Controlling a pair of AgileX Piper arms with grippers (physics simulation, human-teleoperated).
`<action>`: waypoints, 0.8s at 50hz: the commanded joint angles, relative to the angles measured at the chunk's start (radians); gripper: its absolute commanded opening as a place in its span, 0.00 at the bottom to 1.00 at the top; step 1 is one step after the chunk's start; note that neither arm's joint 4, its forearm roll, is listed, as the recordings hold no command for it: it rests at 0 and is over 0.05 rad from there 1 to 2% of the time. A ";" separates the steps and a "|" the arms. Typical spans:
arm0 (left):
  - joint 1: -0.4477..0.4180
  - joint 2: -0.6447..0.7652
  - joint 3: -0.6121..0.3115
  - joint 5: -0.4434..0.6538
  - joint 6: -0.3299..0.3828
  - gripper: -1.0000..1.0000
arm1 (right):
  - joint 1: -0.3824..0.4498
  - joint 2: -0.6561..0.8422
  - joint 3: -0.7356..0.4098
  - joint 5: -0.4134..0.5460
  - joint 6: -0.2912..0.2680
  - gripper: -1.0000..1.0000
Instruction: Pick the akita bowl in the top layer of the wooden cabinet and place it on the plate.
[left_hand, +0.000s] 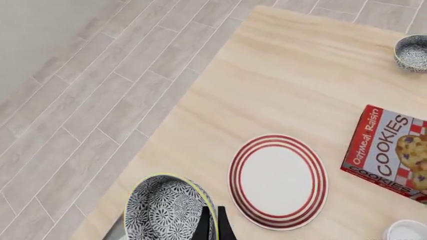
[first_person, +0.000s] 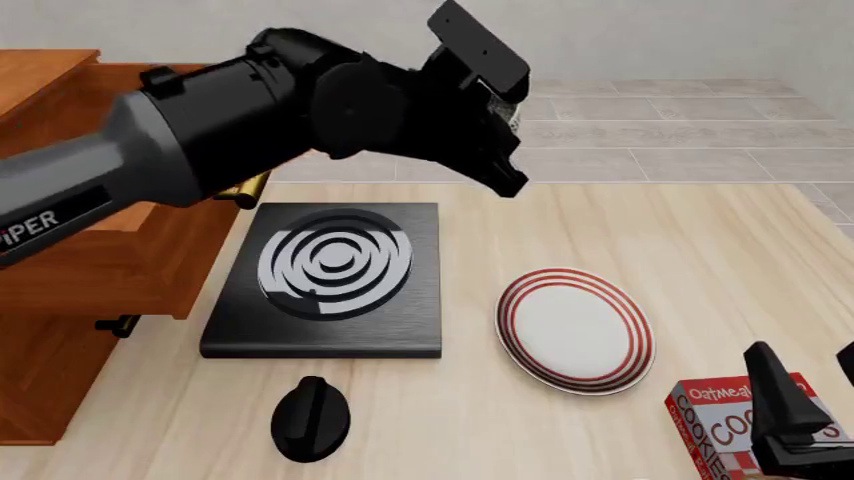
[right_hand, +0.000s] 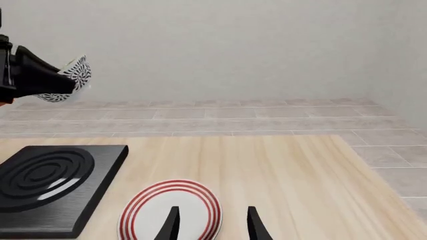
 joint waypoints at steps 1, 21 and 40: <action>-0.027 0.037 -0.008 -0.018 0.006 0.00 | 0.000 -0.013 0.000 0.014 0.002 1.00; -0.055 0.125 -0.045 -0.034 0.001 0.00 | 0.000 -0.012 0.001 0.013 0.004 1.00; -0.074 0.192 -0.060 -0.050 0.020 0.00 | 0.001 -0.014 0.003 0.015 0.009 1.00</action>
